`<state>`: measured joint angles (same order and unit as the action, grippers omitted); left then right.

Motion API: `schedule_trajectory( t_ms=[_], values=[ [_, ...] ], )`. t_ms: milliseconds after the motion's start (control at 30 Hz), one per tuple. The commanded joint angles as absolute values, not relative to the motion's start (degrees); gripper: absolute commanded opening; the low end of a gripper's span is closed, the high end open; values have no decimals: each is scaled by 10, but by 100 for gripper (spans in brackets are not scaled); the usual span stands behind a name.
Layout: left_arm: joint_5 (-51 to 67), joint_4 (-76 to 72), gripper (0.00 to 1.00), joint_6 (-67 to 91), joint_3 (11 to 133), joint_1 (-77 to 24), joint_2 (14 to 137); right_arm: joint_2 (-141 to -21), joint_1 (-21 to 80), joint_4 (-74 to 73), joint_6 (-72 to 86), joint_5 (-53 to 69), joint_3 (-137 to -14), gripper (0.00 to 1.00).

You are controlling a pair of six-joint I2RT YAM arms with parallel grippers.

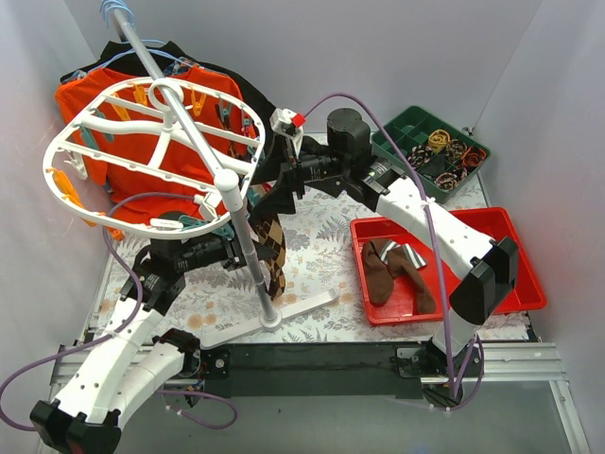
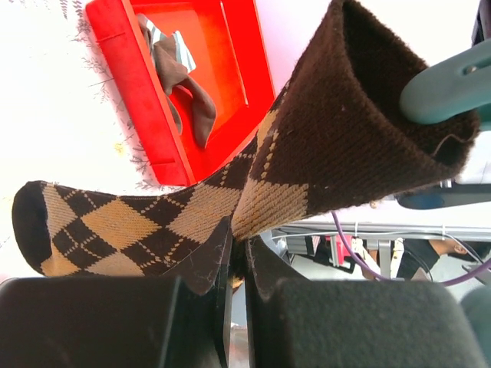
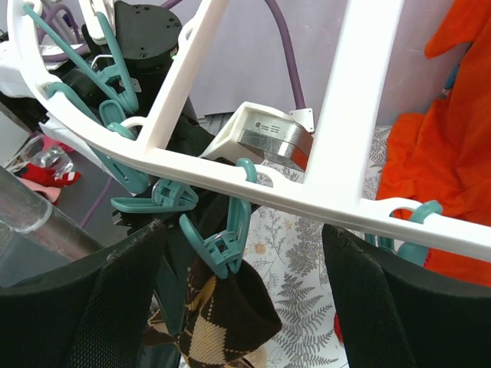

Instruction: Remove the socks clipped to the hanger

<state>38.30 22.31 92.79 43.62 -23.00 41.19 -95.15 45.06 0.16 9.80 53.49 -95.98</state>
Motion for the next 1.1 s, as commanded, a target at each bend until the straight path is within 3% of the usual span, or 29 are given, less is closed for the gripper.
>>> schedule_trajectory(
  t_ms=[0, 167, 467, 833, 967, 1067],
  values=[
    [414, 227, 0, 912, 465, -231, 425, -968, 449, 31, 91, 596, -1001, 87],
    [420, 223, 0, 911, 468, -232, 440, -973, 450, 58, 104, 601, -1001, 85],
    [420, 215, 0, 914, 461, -231, 441, -984, 449, 116, 162, 614, -990, 69],
    [421, 214, 0, 916, 457, -231, 439, -973, 449, 125, 170, 604, -962, 34],
    [423, 215, 0, 916, 456, -231, 437, -969, 449, 126, 170, 600, -958, 28],
    [423, 215, 0, 917, 455, -231, 437, -969, 450, 125, 175, 592, -960, 14]
  ],
)
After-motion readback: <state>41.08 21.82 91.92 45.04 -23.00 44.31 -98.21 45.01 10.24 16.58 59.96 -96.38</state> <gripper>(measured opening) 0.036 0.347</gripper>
